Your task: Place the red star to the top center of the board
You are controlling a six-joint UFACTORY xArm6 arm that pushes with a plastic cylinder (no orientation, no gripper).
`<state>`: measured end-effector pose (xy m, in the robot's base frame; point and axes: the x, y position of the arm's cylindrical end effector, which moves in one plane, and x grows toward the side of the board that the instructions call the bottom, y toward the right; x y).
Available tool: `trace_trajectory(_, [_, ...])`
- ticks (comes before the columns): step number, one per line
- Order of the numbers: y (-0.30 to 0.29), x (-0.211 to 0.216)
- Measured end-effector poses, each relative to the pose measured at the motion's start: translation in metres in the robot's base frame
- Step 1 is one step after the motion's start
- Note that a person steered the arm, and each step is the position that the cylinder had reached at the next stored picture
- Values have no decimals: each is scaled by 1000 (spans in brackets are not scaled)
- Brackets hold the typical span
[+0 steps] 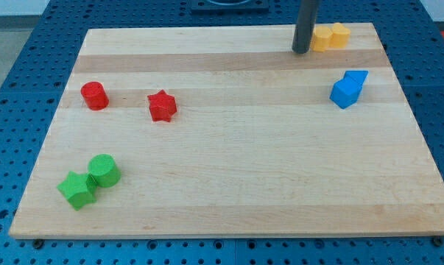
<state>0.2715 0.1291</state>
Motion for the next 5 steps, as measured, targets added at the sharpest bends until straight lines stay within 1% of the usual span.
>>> trace_trajectory(2, [-45,55])
trace_trajectory(5, [-141,145])
